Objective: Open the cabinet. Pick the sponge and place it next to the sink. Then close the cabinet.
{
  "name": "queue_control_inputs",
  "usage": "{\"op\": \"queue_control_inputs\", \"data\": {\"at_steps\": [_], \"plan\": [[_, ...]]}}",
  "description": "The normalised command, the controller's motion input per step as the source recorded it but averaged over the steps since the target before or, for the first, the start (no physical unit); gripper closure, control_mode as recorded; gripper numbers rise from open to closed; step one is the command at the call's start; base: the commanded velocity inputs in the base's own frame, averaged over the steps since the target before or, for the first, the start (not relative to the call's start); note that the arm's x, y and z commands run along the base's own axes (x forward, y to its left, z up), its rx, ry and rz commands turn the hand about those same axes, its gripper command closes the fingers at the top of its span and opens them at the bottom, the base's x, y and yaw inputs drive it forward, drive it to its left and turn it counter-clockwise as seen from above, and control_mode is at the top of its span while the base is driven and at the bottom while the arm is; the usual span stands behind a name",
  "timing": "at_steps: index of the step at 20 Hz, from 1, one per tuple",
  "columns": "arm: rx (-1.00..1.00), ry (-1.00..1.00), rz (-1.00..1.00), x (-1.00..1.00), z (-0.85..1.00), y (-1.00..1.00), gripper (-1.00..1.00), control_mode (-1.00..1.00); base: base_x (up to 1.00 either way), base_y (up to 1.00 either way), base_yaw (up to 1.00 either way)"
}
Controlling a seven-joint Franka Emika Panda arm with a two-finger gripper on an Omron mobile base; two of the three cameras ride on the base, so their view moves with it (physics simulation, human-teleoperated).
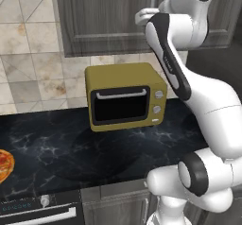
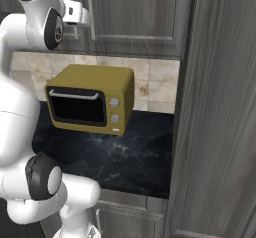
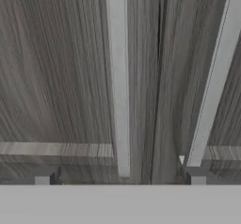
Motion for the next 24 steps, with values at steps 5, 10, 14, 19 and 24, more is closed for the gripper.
{"op": "queue_control_inputs", "data": {"at_steps": [5,10,14,19,24], "plan": [[0.00,0.00,0.00,0.29,0.00,0.00,-1.00,-1.00,0.00,0.00,0.00],[0.00,0.00,0.00,0.32,-0.10,0.00,-1.00,-1.00,0.00,0.00,0.00],[0.00,-0.03,0.00,0.40,-0.21,0.00,-1.00,-1.00,0.00,0.00,0.00],[0.00,-0.12,0.00,0.35,-0.30,0.00,-1.00,-1.00,0.00,0.00,0.00],[0.00,-0.19,0.00,0.35,-0.33,0.00,-1.00,-1.00,0.00,0.00,0.00]]}}
